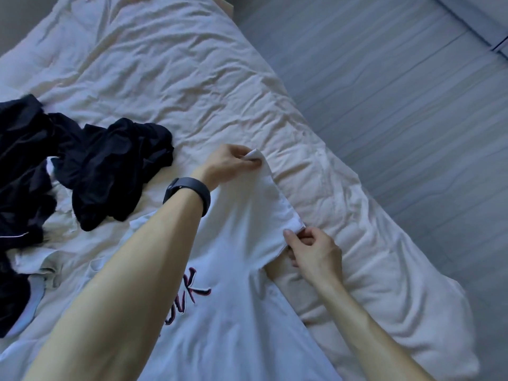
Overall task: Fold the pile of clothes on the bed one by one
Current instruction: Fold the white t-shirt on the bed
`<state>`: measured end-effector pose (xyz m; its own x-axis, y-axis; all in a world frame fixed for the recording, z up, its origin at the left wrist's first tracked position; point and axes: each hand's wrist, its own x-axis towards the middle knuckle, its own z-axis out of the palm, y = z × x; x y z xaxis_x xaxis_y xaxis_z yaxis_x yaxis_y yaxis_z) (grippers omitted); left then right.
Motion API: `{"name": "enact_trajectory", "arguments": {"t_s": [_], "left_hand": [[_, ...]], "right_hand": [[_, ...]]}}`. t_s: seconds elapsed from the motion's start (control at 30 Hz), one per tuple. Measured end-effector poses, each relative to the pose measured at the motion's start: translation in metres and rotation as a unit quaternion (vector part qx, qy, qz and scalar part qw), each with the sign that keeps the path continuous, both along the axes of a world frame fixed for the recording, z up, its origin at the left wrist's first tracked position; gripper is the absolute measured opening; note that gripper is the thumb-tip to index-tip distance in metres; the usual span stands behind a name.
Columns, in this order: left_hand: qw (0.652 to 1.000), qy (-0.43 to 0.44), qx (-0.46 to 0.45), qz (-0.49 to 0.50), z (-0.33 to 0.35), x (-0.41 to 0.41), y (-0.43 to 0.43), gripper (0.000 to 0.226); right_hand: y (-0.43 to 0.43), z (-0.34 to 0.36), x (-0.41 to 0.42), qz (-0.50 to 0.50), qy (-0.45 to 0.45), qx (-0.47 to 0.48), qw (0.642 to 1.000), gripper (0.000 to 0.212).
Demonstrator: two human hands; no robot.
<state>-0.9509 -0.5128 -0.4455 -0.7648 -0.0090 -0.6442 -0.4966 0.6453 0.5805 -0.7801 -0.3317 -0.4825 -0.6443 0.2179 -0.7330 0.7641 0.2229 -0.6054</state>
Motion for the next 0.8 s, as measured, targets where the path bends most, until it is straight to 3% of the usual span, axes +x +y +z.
{"name": "enact_trajectory", "arguments": {"t_s": [0.1, 0.2, 0.33, 0.4, 0.53, 0.7, 0.8], "left_hand": [[0.997, 0.069, -0.016, 0.027, -0.007, 0.003, -0.001, 0.01], [0.994, 0.091, -0.022, 0.051, -0.018, 0.009, 0.005, 0.013], [0.994, 0.078, -0.075, -0.027, -0.02, 0.009, 0.015, 0.029], [0.997, 0.043, -0.058, -0.014, -0.013, 0.01, 0.009, 0.031], [0.993, 0.061, -0.099, -0.012, 0.003, 0.018, -0.006, 0.015], [0.982, 0.152, 0.007, 0.109, 0.052, 0.061, -0.031, 0.01], [0.965, 0.174, 0.034, 0.191, 0.079, 0.122, -0.075, 0.024]], "right_hand": [[0.001, -0.008, -0.001, -0.043, 0.061, 0.026, 0.997, 0.021], [-0.004, -0.011, 0.001, -0.043, 0.071, 0.055, 0.995, 0.024], [-0.009, -0.01, -0.001, -0.043, 0.045, 0.048, 0.997, 0.037], [-0.01, -0.007, 0.002, -0.039, 0.013, 0.017, 0.999, 0.039], [-0.02, 0.005, 0.009, -0.136, -0.017, -0.132, 0.982, 0.011], [-0.044, 0.021, 0.033, -0.17, 0.085, -0.131, 0.973, 0.025], [-0.06, 0.039, 0.073, -0.05, 0.269, -0.053, 0.96, 0.037]]}}
